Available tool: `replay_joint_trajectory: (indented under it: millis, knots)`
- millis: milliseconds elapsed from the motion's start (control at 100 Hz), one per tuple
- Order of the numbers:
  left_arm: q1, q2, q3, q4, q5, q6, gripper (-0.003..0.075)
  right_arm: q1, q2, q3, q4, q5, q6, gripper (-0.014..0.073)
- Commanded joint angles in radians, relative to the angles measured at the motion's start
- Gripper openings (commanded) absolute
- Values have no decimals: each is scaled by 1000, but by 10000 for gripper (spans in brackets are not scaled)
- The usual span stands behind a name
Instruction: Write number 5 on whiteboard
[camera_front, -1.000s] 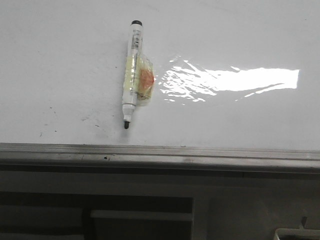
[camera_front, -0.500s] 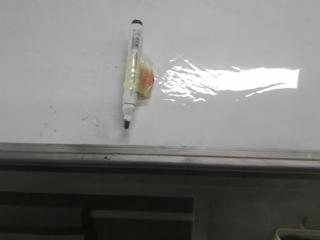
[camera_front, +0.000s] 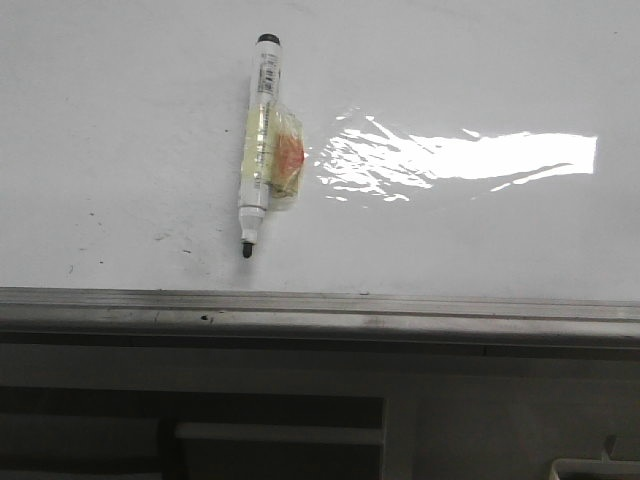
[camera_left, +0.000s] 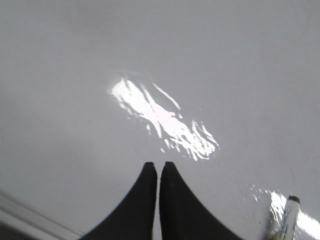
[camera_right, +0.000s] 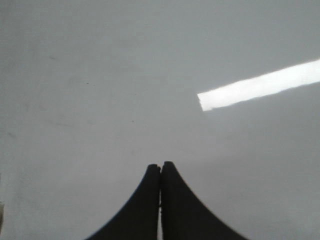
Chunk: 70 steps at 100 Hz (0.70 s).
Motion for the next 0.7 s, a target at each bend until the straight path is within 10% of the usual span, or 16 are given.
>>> replay_joint_trajectory:
  millis: [0, 170, 410, 690]
  knots:
    - [-1, 78, -122, 73, 42, 66, -20, -5, 64, -109, -20, 35, -35, -43]
    - [-1, 293, -303, 89, 240, 261, 3, -5, 182, -221, -20, 148, -176, -39]
    - [-137, 510, -415, 80, 307, 401, 362, -5, 272, -324, -20, 250, -186, 269]
    - [-438, 749, -418, 31, 229, 427, 370, 57, 285, -338, -20, 285, -188, 418]
